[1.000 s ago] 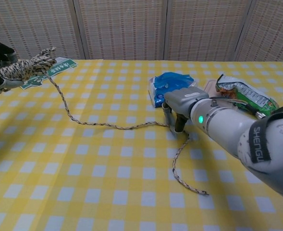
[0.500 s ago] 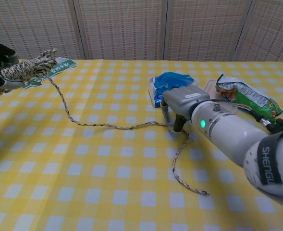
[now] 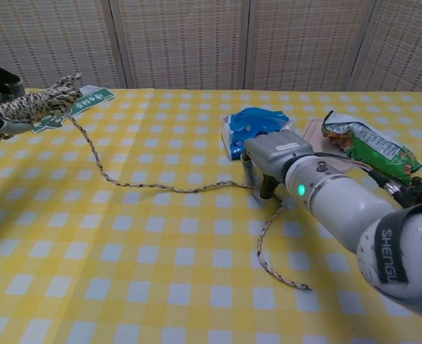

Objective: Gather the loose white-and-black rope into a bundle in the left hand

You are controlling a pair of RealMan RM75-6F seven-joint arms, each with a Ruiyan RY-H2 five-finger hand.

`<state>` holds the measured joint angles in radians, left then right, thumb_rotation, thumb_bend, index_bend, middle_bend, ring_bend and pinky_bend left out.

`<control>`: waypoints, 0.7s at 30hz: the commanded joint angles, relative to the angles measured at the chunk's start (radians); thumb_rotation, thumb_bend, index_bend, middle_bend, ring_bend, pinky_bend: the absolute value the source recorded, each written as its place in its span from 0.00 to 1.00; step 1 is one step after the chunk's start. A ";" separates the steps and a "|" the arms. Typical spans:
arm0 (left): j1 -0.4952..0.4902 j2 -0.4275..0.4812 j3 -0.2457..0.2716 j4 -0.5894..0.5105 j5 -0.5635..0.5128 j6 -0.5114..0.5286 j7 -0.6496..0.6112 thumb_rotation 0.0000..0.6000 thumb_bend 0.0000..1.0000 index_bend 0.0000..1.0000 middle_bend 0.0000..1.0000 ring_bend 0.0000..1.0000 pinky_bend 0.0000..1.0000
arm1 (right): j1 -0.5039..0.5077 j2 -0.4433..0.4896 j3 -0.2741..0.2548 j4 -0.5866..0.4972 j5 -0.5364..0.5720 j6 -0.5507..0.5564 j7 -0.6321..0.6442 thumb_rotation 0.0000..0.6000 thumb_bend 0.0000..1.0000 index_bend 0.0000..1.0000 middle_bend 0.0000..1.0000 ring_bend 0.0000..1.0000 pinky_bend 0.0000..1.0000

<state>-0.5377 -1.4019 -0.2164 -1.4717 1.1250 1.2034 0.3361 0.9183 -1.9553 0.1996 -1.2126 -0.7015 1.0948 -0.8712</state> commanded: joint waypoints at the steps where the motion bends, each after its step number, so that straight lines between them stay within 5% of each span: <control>1: 0.000 0.000 0.000 0.000 0.001 0.000 -0.001 0.84 0.25 0.67 0.70 0.49 0.27 | -0.004 -0.002 0.003 0.000 -0.001 -0.002 -0.006 1.00 0.30 0.52 0.20 0.04 0.08; 14: 0.000 -0.003 0.000 0.004 0.002 -0.003 -0.007 0.85 0.25 0.68 0.70 0.49 0.27 | -0.014 -0.008 0.015 0.011 -0.007 -0.014 -0.033 1.00 0.31 0.52 0.20 0.04 0.08; 21: -0.001 -0.002 -0.003 0.006 0.003 -0.002 -0.008 0.85 0.25 0.68 0.70 0.49 0.27 | -0.018 -0.018 0.015 0.022 -0.019 -0.020 -0.036 1.00 0.42 0.56 0.20 0.04 0.08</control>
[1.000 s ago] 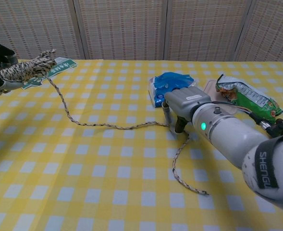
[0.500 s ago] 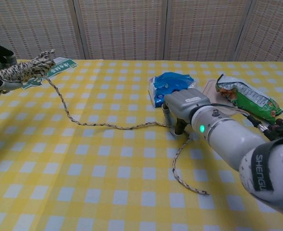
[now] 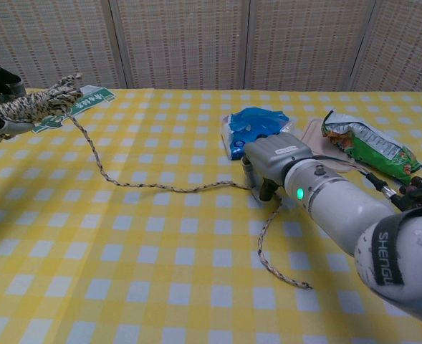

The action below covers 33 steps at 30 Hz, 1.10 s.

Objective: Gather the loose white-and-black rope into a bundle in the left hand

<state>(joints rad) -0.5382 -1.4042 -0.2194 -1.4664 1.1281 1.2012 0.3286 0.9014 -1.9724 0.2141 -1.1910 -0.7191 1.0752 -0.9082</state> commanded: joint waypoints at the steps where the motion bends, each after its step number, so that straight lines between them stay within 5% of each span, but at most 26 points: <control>1: -0.001 0.001 -0.001 0.002 -0.001 -0.001 0.000 0.85 0.25 0.68 0.70 0.49 0.27 | -0.003 -0.002 0.001 0.001 -0.004 0.000 0.003 1.00 0.43 0.56 0.20 0.04 0.08; 13: -0.019 0.005 -0.023 0.014 -0.017 -0.013 0.013 0.85 0.25 0.68 0.70 0.49 0.27 | -0.028 0.062 0.029 -0.101 -0.059 0.030 0.049 1.00 0.51 0.58 0.21 0.04 0.08; 25: -0.108 -0.012 -0.108 0.012 -0.153 -0.058 0.129 0.91 0.25 0.68 0.70 0.49 0.27 | -0.044 0.268 0.029 -0.432 -0.194 0.071 0.058 1.00 0.51 0.59 0.23 0.04 0.08; 33: -0.175 -0.044 -0.124 -0.036 -0.205 -0.057 0.232 0.94 0.25 0.68 0.70 0.49 0.27 | 0.016 0.380 0.091 -0.588 -0.268 0.042 0.051 1.00 0.51 0.60 0.24 0.04 0.08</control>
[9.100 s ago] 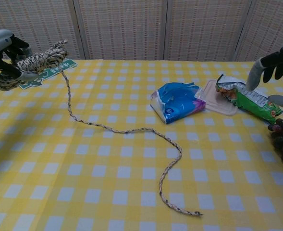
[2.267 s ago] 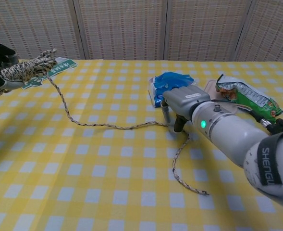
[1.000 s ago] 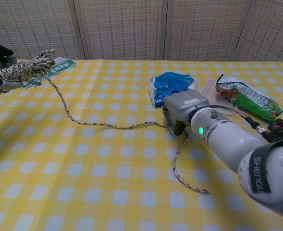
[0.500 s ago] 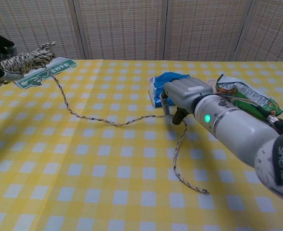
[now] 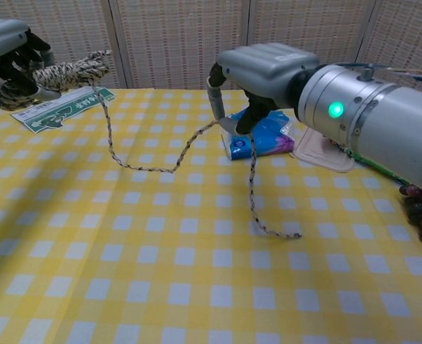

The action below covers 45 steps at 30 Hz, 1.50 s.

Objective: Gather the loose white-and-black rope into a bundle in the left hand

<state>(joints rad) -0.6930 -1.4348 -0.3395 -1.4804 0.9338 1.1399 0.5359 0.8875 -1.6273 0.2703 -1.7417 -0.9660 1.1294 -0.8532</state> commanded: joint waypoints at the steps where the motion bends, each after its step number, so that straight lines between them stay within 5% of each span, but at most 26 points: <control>1: -0.026 -0.018 -0.003 -0.028 -0.010 0.008 0.033 0.94 0.25 0.68 0.70 0.49 0.27 | 0.038 0.042 0.047 -0.047 -0.019 -0.017 0.001 1.00 0.51 0.60 0.24 0.04 0.08; 11: -0.090 -0.086 -0.003 -0.088 -0.005 0.032 0.080 0.94 0.25 0.68 0.70 0.49 0.27 | 0.154 0.052 0.159 -0.051 0.036 -0.051 0.017 1.00 0.51 0.60 0.24 0.04 0.08; 23: -0.123 -0.151 0.012 -0.161 0.091 0.081 0.036 0.95 0.25 0.68 0.70 0.49 0.27 | 0.289 0.011 0.244 0.099 0.156 -0.049 0.020 1.00 0.51 0.60 0.24 0.04 0.08; 34: -0.092 -0.155 0.055 -0.135 0.278 0.119 -0.160 1.00 0.25 0.68 0.70 0.49 0.27 | 0.315 0.023 0.236 0.219 0.259 -0.056 0.059 1.00 0.51 0.60 0.24 0.04 0.08; 45: -0.055 -0.133 0.037 -0.111 0.358 0.160 -0.346 1.00 0.25 0.68 0.70 0.49 0.27 | 0.293 0.022 0.198 0.306 0.289 -0.078 0.155 1.00 0.51 0.60 0.24 0.04 0.08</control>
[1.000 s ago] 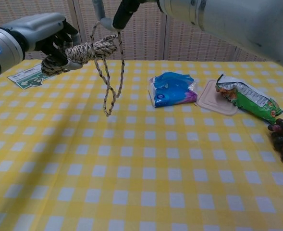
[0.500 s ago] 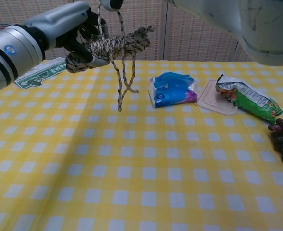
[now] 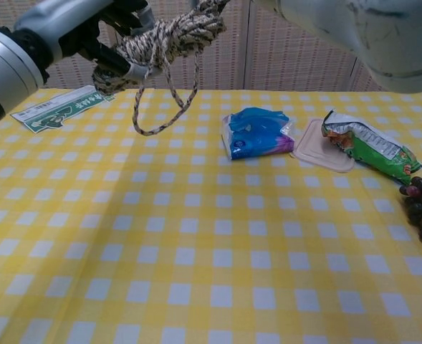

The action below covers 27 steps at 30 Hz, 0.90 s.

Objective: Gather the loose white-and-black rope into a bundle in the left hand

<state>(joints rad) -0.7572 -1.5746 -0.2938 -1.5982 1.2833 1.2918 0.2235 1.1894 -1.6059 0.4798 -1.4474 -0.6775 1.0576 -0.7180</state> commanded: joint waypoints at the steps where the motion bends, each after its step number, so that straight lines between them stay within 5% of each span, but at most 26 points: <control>1: 0.012 0.009 -0.013 0.004 0.005 0.007 -0.048 1.00 0.25 0.68 0.70 0.49 0.27 | -0.012 0.000 -0.016 0.016 -0.002 -0.009 0.029 1.00 0.51 0.60 0.24 0.04 0.08; 14: 0.039 0.070 -0.071 -0.031 -0.025 0.018 -0.120 1.00 0.25 0.68 0.70 0.49 0.27 | -0.058 -0.023 -0.090 0.088 -0.016 -0.028 0.101 1.00 0.51 0.60 0.24 0.04 0.08; 27: 0.050 0.137 -0.151 -0.082 -0.167 -0.012 -0.118 0.95 0.25 0.68 0.70 0.49 0.27 | -0.079 -0.075 -0.175 0.102 -0.070 -0.045 0.090 1.00 0.51 0.60 0.24 0.04 0.08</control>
<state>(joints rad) -0.7086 -1.4460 -0.4349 -1.6747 1.1294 1.2842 0.1035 1.1120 -1.6778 0.3082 -1.3459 -0.7447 1.0136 -0.6255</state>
